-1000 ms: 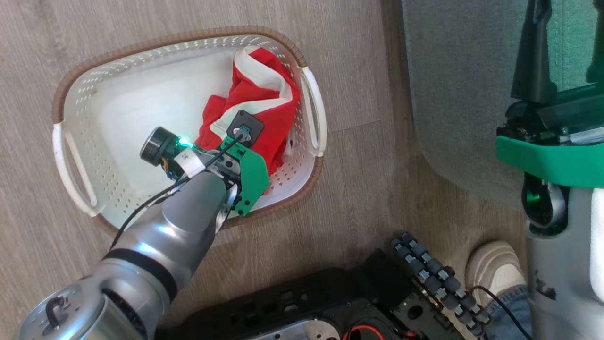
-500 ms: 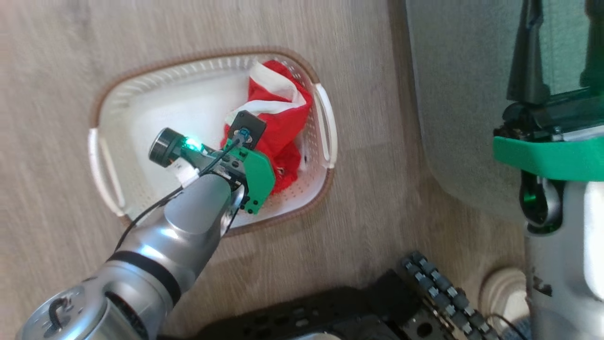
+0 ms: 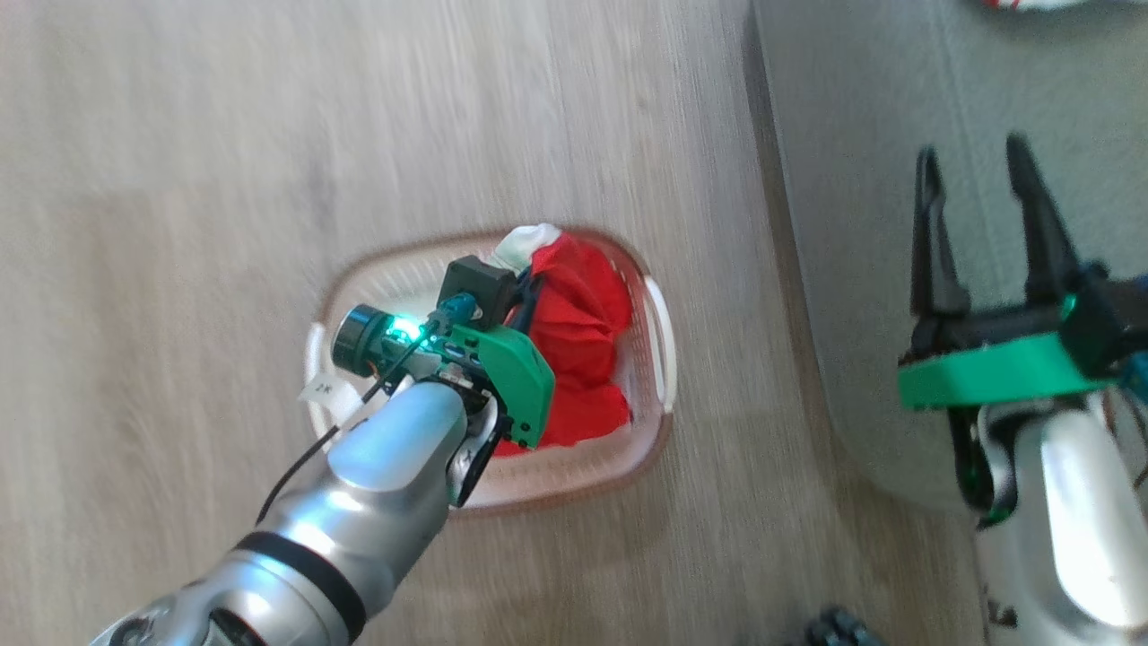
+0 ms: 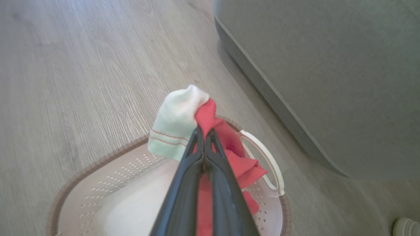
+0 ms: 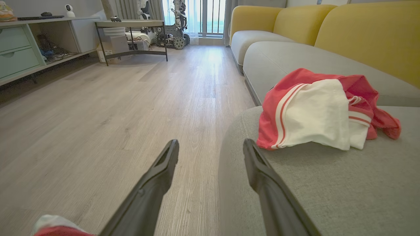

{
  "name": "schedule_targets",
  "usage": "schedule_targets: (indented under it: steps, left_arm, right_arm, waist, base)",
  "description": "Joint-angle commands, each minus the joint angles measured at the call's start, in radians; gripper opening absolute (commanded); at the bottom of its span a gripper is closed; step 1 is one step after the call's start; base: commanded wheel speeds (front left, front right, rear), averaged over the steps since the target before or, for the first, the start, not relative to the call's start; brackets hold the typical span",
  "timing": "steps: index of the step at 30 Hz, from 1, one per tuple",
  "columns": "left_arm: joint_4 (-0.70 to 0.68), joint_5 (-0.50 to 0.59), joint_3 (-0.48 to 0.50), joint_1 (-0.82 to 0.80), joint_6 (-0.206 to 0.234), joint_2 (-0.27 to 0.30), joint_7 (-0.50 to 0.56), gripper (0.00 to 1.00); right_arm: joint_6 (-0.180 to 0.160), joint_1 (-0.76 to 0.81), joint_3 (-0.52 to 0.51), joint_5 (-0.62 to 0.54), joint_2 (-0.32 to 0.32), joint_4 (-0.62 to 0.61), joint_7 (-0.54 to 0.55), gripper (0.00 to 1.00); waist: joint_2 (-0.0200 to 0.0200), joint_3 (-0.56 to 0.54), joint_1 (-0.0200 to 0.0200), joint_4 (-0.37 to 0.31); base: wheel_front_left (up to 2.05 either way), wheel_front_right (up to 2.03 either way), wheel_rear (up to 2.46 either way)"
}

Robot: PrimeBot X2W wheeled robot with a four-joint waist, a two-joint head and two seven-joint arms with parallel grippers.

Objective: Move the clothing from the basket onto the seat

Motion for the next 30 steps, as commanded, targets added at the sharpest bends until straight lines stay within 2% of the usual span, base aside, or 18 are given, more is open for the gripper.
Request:
schedule_targets:
  steps: [1,5,15,21,30]
  left_arm:
    - [-0.029,-0.005,0.027,0.007,0.0,0.002,-0.017,0.0]
    - [-0.096,0.017,0.073,0.017,0.012,0.009,-0.02,0.0]
    - [-0.291,0.09,0.172,0.077,0.028,0.092,-0.021,0.0]
    - [-0.337,0.099,0.18,0.034,0.027,0.116,-0.011,0.0]
    - [-0.383,0.108,0.179,-0.056,0.019,0.11,0.027,0.0]
  right_arm:
    - [0.0,0.023,0.015,-0.007,-0.003,-0.02,-0.006,1.0]
    - [0.0,0.083,0.004,-0.01,-0.003,0.032,-0.006,1.0]
    - [0.0,0.2,0.016,-0.001,-0.003,0.134,-0.006,1.0]
    - [0.0,0.206,0.074,0.019,-0.003,0.16,-0.006,1.0]
    - [0.0,0.189,0.151,0.048,-0.003,0.191,-0.006,1.0]
  waist:
    - [-0.0001,-0.139,0.0001,0.057]
    - [-0.0001,-0.25,0.0001,0.08]
    - [-0.0001,-0.481,0.0001,0.11]
    - [-0.0001,-0.543,0.0001,0.116]
    - [-0.0001,-0.587,0.0001,0.124]
  base:
    - [0.0,0.0,0.0]
    - [0.0,0.0,0.0]
    - [0.0,0.0,0.0]
    - [0.0,0.0,0.0]
    - [0.0,0.0,0.0]
